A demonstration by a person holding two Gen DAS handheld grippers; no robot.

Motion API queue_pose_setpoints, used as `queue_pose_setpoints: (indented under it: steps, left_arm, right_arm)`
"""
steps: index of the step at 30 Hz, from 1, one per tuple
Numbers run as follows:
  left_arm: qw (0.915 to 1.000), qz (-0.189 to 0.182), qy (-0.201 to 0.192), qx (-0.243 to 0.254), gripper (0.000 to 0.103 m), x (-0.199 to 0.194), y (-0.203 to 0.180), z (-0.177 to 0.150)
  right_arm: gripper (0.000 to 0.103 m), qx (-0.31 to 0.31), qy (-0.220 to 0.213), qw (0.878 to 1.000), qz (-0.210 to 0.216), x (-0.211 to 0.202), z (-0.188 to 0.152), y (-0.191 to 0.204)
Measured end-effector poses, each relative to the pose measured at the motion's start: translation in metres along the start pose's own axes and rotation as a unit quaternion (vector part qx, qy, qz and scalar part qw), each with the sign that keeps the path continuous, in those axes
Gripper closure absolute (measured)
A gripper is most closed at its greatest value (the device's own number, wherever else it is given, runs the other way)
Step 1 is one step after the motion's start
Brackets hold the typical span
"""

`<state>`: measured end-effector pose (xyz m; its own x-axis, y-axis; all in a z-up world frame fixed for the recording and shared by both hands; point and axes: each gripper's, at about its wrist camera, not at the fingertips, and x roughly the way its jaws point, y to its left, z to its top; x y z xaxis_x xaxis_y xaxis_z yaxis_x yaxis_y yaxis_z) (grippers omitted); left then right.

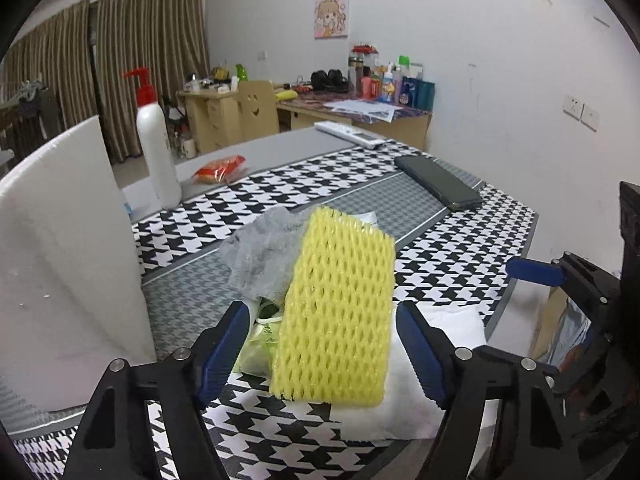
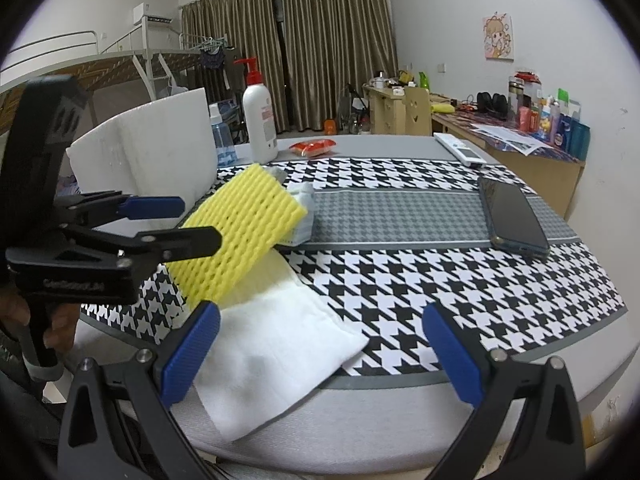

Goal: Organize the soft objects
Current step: 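Move the left tool to the yellow foam net and close on it, then lift the yellow net with the left tool while the right tool grasps the white tissue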

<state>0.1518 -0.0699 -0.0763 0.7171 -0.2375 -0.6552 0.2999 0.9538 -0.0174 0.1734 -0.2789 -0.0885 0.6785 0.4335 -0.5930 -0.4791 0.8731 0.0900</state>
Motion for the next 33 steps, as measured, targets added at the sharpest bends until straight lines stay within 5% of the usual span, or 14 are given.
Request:
queue_pose_setpoints:
  steps: [12, 16, 24, 33]
  left_arm:
    - [0.9996, 0.012, 0.026, -0.002, 0.056, 0.016, 0.003, -0.002]
    - [0.9995, 0.001, 0.032, -0.002, 0.075, 0.016, 0.003, -0.002]
    - [0.9998, -0.008, 0.017, -0.004, 0.088, 0.008, 0.002, -0.001]
    - [0.9998, -0.021, -0.001, -0.003, 0.091, -0.002, 0.003, 0.000]
  right_arm:
    - [0.001, -0.001, 0.016, 1.000, 0.012, 0.012, 0.000, 0.003]
    - [0.001, -0.006, 0.022, 1.000, 0.017, 0.016, 0.001, 0.006]
    - [0.002, -0.038, 0.042, 0.998, 0.007, 0.025, -0.002, 0.019]
    - [0.024, -0.065, 0.075, 0.995, 0.000, 0.039, -0.007, 0.028]
